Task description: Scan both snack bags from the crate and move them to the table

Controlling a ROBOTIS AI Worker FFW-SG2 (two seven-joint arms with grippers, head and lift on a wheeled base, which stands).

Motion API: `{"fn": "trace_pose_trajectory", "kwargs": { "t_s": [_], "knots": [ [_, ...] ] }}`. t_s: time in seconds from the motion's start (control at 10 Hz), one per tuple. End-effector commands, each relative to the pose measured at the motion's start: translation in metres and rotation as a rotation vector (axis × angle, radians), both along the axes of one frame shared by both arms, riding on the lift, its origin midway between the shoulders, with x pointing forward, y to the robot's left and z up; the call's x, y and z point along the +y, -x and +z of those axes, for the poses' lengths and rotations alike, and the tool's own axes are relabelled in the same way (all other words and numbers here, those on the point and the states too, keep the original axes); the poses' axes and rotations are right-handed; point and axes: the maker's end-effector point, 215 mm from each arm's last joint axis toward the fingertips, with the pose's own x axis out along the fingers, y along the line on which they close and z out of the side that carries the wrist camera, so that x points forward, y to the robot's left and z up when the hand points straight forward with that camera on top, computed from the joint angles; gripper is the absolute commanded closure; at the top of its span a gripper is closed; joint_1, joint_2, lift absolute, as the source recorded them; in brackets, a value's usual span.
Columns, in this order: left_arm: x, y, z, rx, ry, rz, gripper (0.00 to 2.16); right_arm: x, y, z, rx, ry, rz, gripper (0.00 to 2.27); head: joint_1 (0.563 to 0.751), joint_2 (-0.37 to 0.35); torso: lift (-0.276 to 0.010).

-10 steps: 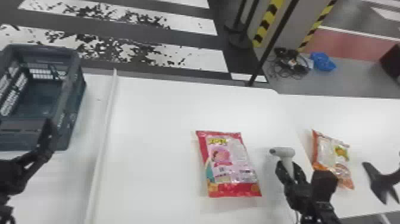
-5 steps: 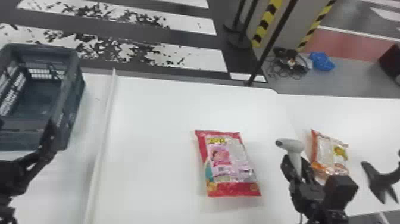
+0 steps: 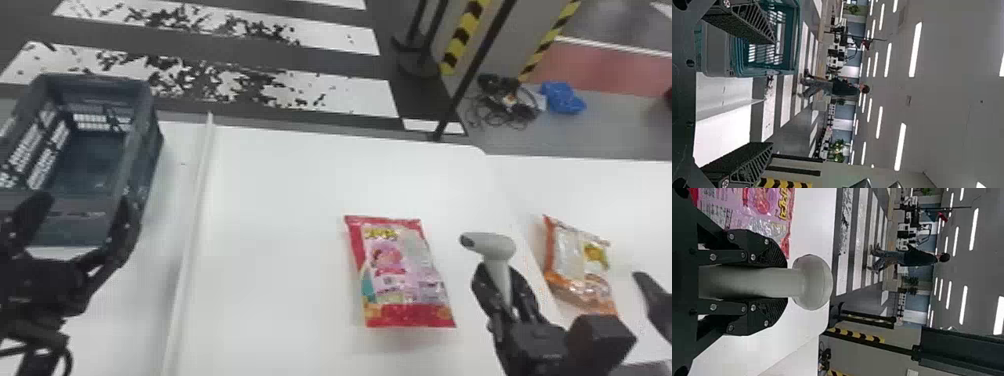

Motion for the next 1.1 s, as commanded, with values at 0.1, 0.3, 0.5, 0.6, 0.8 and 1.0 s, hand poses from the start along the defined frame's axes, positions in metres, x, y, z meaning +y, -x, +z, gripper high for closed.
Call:
{"fn": "trace_pose_trajectory", "kwargs": {
  "t_s": [0.1, 0.3, 0.5, 0.6, 0.8, 1.0],
  "knots": [
    [-0.001, 0.0, -0.003, 0.006, -0.003, -0.004, 0.07, 0.052, 0.013, -0.016, 0.043, -0.045, 0.073, 2.24, 0.695, -0.138, -0.087],
    [-0.002, 0.0, -0.005, 0.01, -0.001, -0.006, 0.07, 0.095, 0.024, -0.027, 0.076, -0.045, 0.127, 2.24, 0.695, -0.084, -0.087],
    [-0.001, 0.0, -0.006, 0.01, 0.0, -0.004, 0.07, 0.123, 0.032, -0.033, 0.087, -0.029, 0.143, 2.24, 0.695, -0.018, -0.087],
    [-0.001, 0.001, -0.005, 0.006, 0.001, -0.004, 0.07, 0.13, 0.033, -0.036, 0.093, -0.023, 0.15, 2.24, 0.695, 0.009, -0.087],
    [0.003, 0.005, 0.0, -0.002, -0.001, 0.001, 0.07, 0.131, 0.033, -0.05, 0.104, -0.015, 0.15, 2.24, 0.695, 0.036, -0.087],
    [0.006, 0.008, 0.0, -0.004, -0.005, 0.004, 0.07, 0.13, 0.034, -0.06, 0.099, -0.011, 0.146, 2.24, 0.695, 0.049, -0.087]
  ]
}}
